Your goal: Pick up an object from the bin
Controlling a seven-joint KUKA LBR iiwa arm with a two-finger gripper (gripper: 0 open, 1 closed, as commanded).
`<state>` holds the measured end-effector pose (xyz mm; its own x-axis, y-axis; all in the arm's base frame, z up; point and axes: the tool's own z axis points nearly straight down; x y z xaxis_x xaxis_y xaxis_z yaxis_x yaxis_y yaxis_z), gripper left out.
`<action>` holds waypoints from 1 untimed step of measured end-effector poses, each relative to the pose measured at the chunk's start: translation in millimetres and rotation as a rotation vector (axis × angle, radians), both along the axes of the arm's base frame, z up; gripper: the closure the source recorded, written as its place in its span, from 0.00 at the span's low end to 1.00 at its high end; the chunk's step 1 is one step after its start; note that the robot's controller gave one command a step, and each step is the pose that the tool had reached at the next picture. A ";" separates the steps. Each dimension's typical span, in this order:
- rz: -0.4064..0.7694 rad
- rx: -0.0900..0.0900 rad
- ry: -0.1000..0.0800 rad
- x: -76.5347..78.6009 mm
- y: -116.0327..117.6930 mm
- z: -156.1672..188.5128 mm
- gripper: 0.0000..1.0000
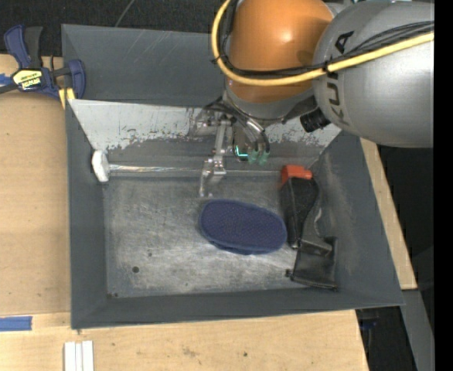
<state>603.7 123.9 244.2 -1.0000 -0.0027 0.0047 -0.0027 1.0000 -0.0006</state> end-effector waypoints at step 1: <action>-0.313 -0.002 -0.001 -7.1 -34.6 -124.1 0.00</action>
Offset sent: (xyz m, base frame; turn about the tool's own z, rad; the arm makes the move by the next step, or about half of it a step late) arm -0.0062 -0.0337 -0.1212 0.3133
